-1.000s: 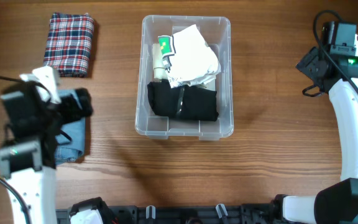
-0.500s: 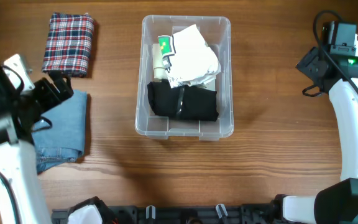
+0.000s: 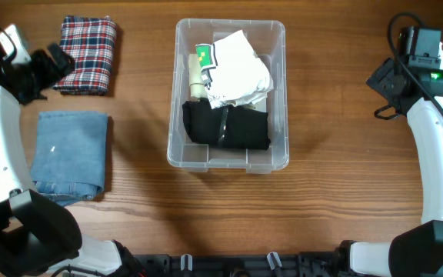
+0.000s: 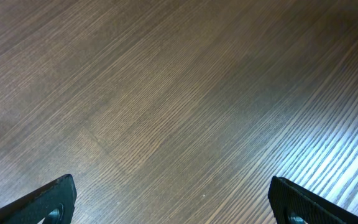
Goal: Pack container
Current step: 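Lower the left gripper onto the plaid garment's near edge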
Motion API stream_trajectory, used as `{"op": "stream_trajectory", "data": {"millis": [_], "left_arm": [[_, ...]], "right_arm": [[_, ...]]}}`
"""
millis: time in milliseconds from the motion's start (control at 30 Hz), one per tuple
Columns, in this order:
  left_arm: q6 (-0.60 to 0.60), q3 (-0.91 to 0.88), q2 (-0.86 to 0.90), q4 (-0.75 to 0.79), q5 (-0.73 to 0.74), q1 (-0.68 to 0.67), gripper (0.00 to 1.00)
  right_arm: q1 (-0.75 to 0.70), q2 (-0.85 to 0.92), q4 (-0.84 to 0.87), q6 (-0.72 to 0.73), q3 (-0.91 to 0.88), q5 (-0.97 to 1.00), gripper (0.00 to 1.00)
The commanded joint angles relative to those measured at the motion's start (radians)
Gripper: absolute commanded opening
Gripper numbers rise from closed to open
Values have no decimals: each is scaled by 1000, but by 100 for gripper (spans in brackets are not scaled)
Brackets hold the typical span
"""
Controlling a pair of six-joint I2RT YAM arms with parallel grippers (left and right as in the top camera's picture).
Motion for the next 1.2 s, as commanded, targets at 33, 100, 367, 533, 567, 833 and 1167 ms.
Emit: {"op": "stream_trajectory", "data": {"millis": [33, 100, 367, 533, 567, 833, 1167], "left_arm": [[201, 29, 16, 137, 50, -61, 100], [285, 29, 29, 193, 33, -102, 100], [249, 29, 169, 342, -266, -178, 100], [254, 29, 243, 377, -307, -180, 100], [265, 29, 257, 385, -310, -182, 100], [278, 29, 362, 490, -287, -182, 100], [278, 29, 453, 540, -284, -182, 100]], "right_arm": [[-5, 8, 3, 4, -10, 13, 100], [-5, 8, 3, 4, -10, 13, 100], [-5, 8, 3, 4, -10, 13, 100], [-5, 8, 3, 3, -10, 13, 100], [-5, 8, 3, 3, -10, 13, 100], [-5, 8, 3, 4, -10, 13, 100], [-5, 8, 3, 4, -10, 13, 100]]}}
